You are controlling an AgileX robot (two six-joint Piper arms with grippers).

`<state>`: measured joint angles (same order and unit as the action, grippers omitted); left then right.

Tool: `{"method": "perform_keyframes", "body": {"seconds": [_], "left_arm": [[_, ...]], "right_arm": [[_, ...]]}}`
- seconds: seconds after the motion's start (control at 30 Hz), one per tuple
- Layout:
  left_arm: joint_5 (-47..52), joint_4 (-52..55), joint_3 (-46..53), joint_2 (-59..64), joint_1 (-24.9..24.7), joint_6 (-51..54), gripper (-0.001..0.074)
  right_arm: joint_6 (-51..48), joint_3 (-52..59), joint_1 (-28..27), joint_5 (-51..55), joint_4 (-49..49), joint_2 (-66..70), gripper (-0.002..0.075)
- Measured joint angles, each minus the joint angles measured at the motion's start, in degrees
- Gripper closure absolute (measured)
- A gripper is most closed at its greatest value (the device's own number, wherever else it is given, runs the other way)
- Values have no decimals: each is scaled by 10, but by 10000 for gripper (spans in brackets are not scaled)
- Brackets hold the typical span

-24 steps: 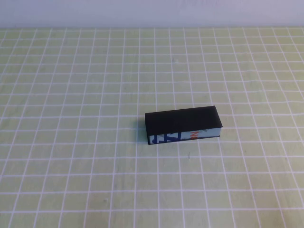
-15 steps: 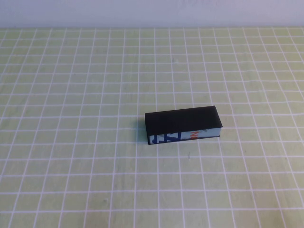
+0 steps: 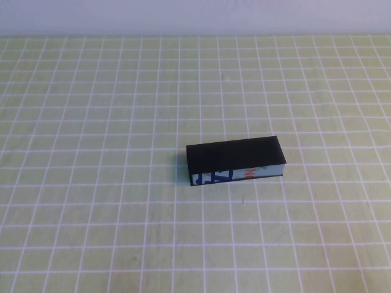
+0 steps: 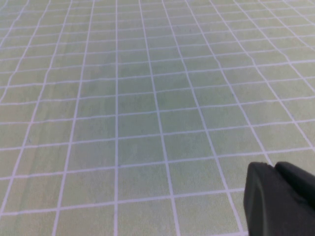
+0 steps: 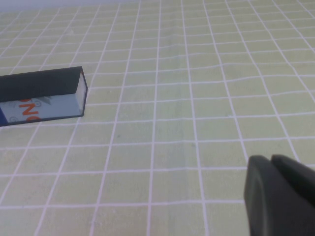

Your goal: Take glasses out of glasses case

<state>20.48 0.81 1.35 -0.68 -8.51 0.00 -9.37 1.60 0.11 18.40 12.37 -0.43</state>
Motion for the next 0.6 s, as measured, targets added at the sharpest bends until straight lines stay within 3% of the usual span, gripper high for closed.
{"method": "perform_keyframes", "body": {"seconds": [0.6], "left_arm": [[0, 0, 0, 0, 0, 0, 739]], "right_arm": [[0, 0, 0, -4, 0, 0, 743]]}}
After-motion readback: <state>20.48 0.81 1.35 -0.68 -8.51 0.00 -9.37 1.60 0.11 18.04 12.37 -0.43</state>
